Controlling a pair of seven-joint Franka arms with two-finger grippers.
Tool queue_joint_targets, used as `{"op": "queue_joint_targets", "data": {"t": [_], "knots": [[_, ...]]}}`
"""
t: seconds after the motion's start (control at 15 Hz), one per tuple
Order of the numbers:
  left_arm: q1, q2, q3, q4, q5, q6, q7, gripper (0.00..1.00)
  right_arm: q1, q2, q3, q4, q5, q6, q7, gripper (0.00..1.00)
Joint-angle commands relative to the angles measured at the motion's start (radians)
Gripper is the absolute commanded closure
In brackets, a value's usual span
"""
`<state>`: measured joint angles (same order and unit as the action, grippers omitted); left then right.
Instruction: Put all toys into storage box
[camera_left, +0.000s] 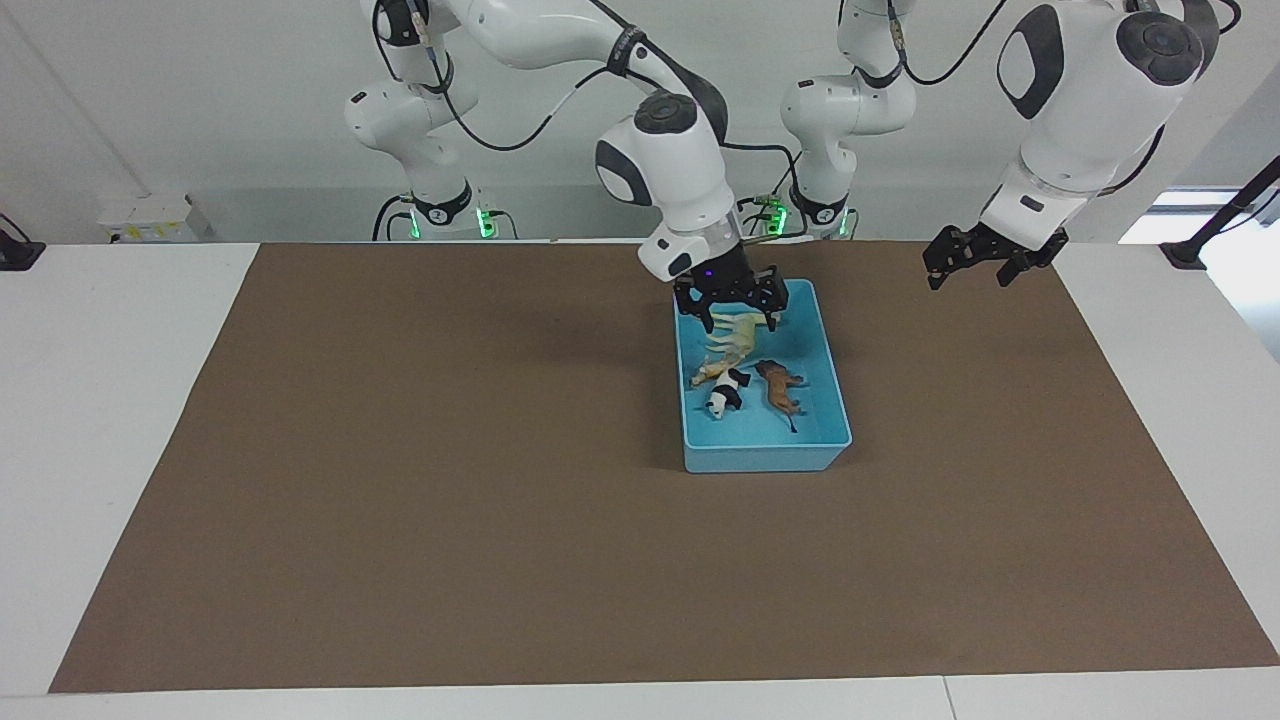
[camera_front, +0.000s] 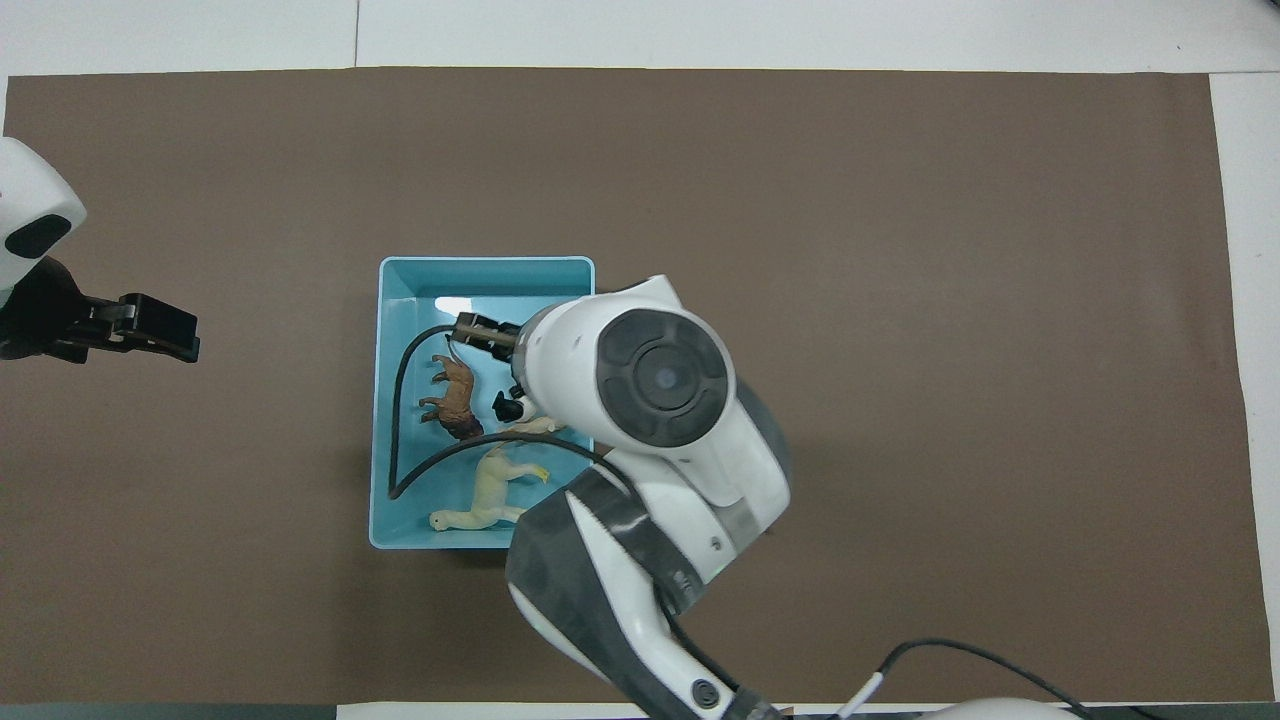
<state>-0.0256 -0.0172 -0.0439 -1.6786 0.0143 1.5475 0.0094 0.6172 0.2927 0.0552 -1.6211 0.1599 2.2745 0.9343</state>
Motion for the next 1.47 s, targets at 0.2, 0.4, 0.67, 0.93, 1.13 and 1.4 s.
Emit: {"op": "queue_joint_targets", "data": {"t": [0.2,0.4,0.67,0.93,1.13,1.4], "knots": [[-0.014,0.005,0.019,0.031,-0.014,-0.063,0.035,0.0,-0.363,-0.13,0.008,-0.034,-0.016,-0.236,-0.695,0.0],[-0.013,-0.003,0.003,0.045,-0.007,-0.056,0.031,0.0,-0.505,-0.15,0.008,-0.034,-0.13,-0.306,-0.891,0.0],[-0.014,-0.02,-0.002,0.027,-0.007,-0.047,0.034,0.0,-0.611,-0.204,0.008,-0.03,-0.191,-0.458,-0.957,0.0],[-0.023,-0.021,-0.001,0.028,-0.007,-0.049,0.029,0.0,-0.616,-0.293,-0.034,-0.019,-0.186,-0.628,-0.957,0.0],[-0.017,-0.026,-0.002,0.027,-0.007,-0.05,0.029,0.0,-0.636,-0.334,-0.04,-0.022,-0.178,-0.74,-0.965,0.0],[-0.011,-0.026,0.001,0.027,-0.007,-0.05,0.029,0.0,-0.639,-0.345,-0.043,-0.023,-0.178,-0.785,-0.965,0.0]]}}
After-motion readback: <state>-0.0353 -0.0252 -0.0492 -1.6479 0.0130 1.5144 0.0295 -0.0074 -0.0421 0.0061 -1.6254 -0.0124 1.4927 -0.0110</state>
